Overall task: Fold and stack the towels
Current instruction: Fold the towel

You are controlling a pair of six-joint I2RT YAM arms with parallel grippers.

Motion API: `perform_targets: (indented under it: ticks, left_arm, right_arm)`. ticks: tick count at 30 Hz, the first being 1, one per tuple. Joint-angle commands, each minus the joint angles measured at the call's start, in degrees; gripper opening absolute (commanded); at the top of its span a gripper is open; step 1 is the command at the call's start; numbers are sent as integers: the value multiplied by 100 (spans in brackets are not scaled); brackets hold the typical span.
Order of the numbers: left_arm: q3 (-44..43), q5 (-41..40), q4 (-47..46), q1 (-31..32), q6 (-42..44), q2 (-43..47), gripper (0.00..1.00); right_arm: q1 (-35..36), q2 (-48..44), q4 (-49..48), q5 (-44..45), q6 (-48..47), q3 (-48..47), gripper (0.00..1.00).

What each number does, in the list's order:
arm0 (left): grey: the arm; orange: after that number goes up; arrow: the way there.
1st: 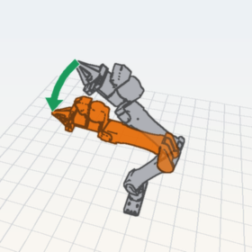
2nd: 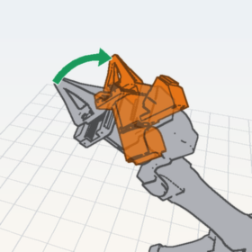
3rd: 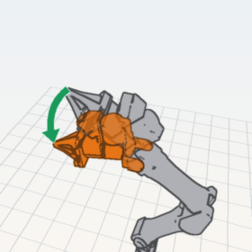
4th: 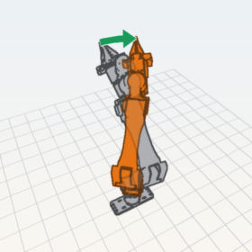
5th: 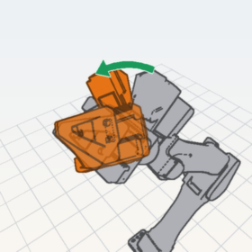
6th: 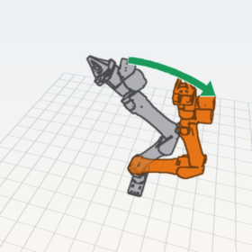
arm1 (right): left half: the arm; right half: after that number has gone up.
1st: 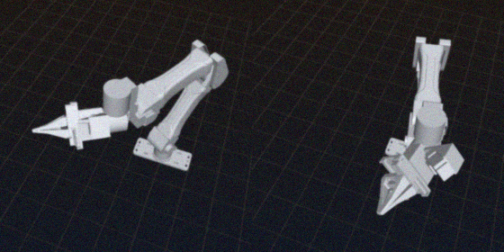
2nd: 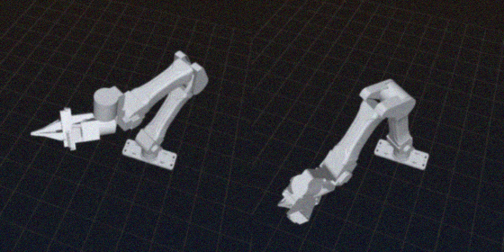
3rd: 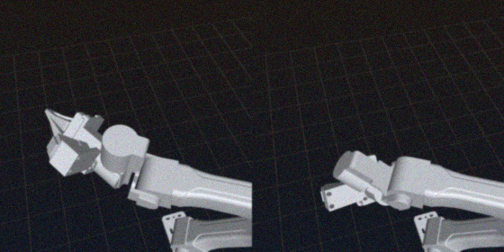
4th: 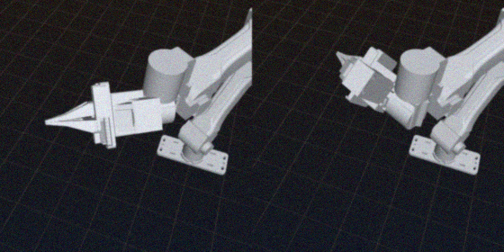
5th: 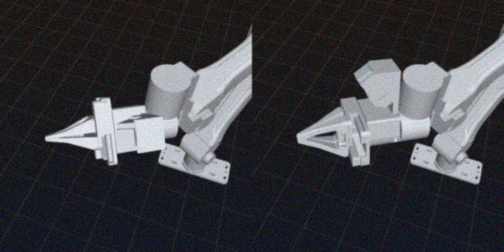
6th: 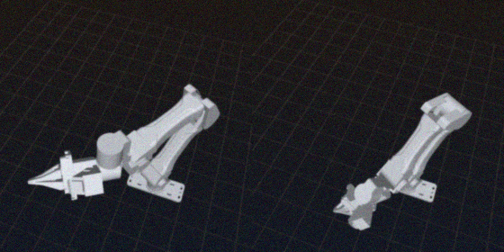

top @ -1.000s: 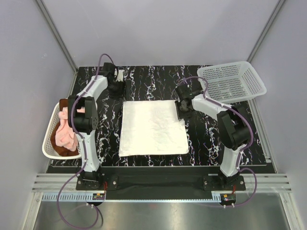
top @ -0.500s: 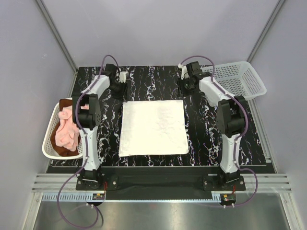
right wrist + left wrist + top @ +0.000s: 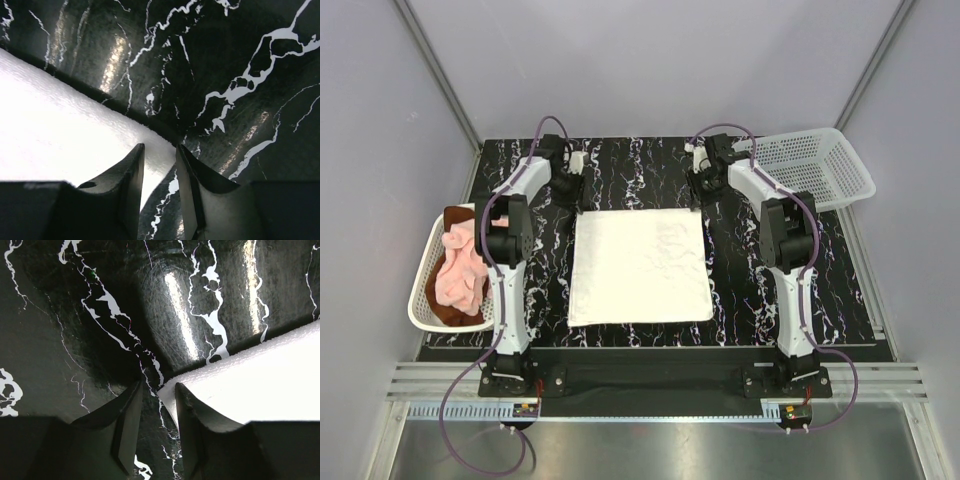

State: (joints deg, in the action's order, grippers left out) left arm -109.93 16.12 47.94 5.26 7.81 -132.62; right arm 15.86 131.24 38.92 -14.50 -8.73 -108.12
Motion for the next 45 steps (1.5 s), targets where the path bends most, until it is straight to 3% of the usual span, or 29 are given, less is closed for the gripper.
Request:
perform_targets:
  ticks: [1, 9, 13, 18, 21, 27, 39, 45]
  left_arm:
    - [-266, -22, -154, -16, 203, -63, 40]
    - [-345, 163, -57, -16, 317, -159, 38]
    - [-380, 190, -13, -16, 361, -220, 31]
    - [-503, 225, 136, -16, 458, -361, 8]
    - [-573, 155, 206, -16, 528, -432, 0]
    - [-600, 295, 251, -7, 678, -405, 0]
    - [-810, 357, 207, -60, 607, -221, 0]
    - [-714, 488, -171, -121, 669, 262, 0]
  right_arm:
    - [-135, 77, 151, -17, -304, -263, 39]
    - [-188, 262, 186, -18, -445, -315, 35]
    - [-188, 341, 160, -166, -507, -368, 34]
    - [-197, 499, 222, -114, -664, -465, 27]
    - [-223, 517, 248, -53, -735, -438, 14]
    - [-294, 429, 143, -44, -867, -342, 0]
    - [-346, 227, -77, 123, -1166, -351, 0]
    - [-425, -256, -718, 123, -1289, -43, 0]
